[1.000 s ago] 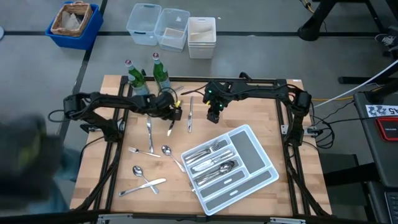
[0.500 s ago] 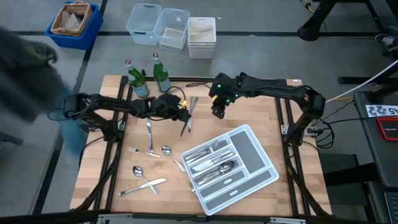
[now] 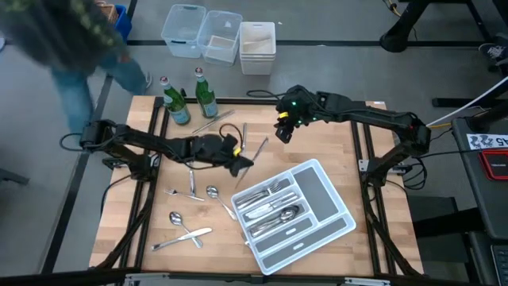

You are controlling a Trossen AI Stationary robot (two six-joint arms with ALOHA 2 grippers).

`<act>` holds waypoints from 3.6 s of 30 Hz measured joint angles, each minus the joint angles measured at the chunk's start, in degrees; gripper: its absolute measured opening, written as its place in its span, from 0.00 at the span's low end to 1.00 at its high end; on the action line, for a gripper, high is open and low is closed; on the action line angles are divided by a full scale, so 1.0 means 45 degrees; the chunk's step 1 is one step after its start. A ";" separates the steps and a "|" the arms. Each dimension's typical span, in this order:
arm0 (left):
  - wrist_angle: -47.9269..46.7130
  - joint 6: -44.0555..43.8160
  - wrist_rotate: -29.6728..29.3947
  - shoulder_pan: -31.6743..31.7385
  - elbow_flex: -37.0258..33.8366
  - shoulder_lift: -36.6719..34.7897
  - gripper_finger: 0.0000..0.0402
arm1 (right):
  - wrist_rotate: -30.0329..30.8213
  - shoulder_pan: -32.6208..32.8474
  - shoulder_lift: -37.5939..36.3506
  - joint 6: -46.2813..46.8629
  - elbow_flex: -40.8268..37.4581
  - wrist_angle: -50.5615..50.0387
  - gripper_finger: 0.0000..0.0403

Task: Sort silverware
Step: Put the silver table knife into the white silverware tray

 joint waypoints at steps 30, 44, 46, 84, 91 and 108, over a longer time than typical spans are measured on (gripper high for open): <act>0.2463 0.3562 -0.1696 -0.3787 0.3273 0.5984 0.11 | -0.1695 0.0010 0.0010 -0.0362 -0.0005 -0.0348 0.35; -0.0132 0.3722 -0.1703 -0.3777 0.3366 0.6232 0.11 | -0.2696 0.0015 0.0015 -0.0396 -0.0010 -0.0334 0.35; -0.0136 0.3864 -0.1668 -0.3777 0.3366 0.6232 0.11 | -0.2696 0.0015 0.0015 -0.0396 -0.0010 -0.0334 0.35; -0.1624 0.2591 -0.0043 -0.3357 0.3327 0.3532 0.32 | -0.2720 0.0015 0.0383 -0.4023 -0.0010 -0.0082 0.35; -0.6349 0.2507 -0.1335 -0.3319 0.3313 0.0775 0.32 | -0.3022 0.0090 0.1306 -0.7224 -0.0010 0.0888 0.35; -1.1075 0.2455 -0.4427 -0.3248 0.3313 -0.1977 0.32 | -0.1379 0.1438 0.3986 -1.2845 -0.0010 0.5528 0.35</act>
